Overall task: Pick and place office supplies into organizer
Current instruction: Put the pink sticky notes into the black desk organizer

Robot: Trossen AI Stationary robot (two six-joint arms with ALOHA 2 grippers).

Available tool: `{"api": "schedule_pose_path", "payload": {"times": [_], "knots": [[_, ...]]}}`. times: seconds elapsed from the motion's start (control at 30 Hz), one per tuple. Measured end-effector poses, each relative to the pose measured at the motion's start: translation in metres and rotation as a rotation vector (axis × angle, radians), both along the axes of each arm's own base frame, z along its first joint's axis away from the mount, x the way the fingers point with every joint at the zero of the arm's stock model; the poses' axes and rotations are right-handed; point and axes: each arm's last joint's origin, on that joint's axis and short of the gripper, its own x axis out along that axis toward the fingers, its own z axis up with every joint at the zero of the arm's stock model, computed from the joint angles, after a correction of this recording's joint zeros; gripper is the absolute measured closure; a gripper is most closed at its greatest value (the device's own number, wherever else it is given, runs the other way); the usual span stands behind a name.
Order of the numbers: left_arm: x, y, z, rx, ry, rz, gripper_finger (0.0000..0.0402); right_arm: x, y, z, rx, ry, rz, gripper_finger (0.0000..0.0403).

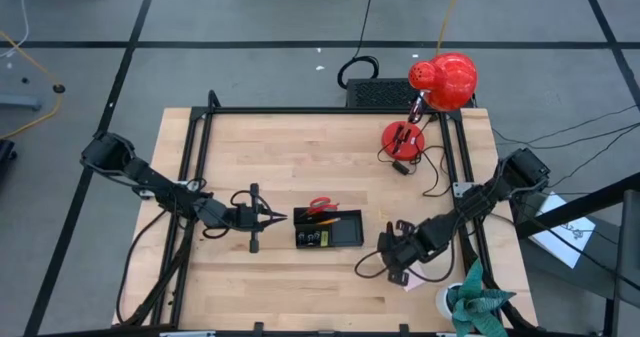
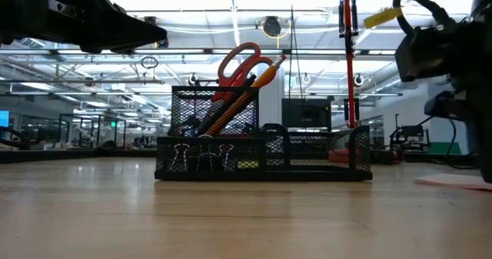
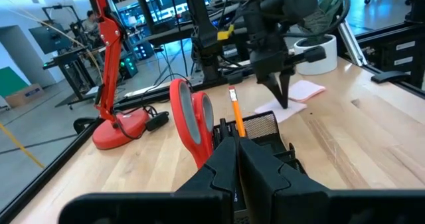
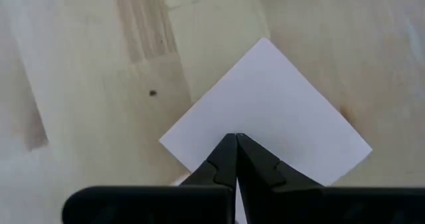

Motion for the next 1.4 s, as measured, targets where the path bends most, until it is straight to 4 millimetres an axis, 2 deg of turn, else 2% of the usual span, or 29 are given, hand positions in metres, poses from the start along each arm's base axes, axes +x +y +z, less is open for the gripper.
{"api": "schedule_pose_path", "payload": {"times": [0.17, 0.3, 0.4, 0.53, 0.73, 0.9, 1.07, 1.2, 1.4], "knots": [[0.0, 0.0, 0.0, 0.0, 0.001, 0.0, 0.0376, -0.001, 0.002, 0.005, -0.089, -0.019, 0.021, 0.0403], [0.0, 0.0, 0.0, 0.001, 0.001, 0.0, 0.0376, 0.004, 0.007, 0.022, -0.133, -0.005, 0.039, 0.0386], [0.0, 0.0, 0.0, 0.002, 0.002, 0.0, 0.0376, 0.011, 0.011, 0.038, -0.143, -0.012, 0.074, 0.0345], [0.0, 0.0, 0.0, 0.006, 0.005, 0.0, 0.0376, 0.018, 0.016, 0.053, -0.15, -0.055, 0.176, 0.0267], [0.0, 0.0, -0.001, 0.005, 0.012, 0.0, 0.0376, 0.013, 0.017, 0.053, -0.218, -0.025, 0.373, 0.0155], [0.0, 0.0, -0.003, 0.01, 0.029, 0.0, 0.0376, 0.005, 0.017, 0.052, -0.269, 0.031, 0.491, 0.0099], [0.0, 0.001, -0.003, 0.012, 0.032, 0.003, 0.0376, 0.003, 0.014, 0.052, -0.315, 0.056, 0.616, 0.007], [0.001, 0.003, -0.004, 0.009, 0.037, 0.015, 0.0376, 0.007, 0.007, 0.052, -0.358, 0.057, 0.683, 0.0062], [0.002, 0.007, -0.008, 0.002, 0.077, 0.038, 0.0376, 0.019, -0.012, 0.051, -0.257, 0.079, 0.684, 0.0063]]}}
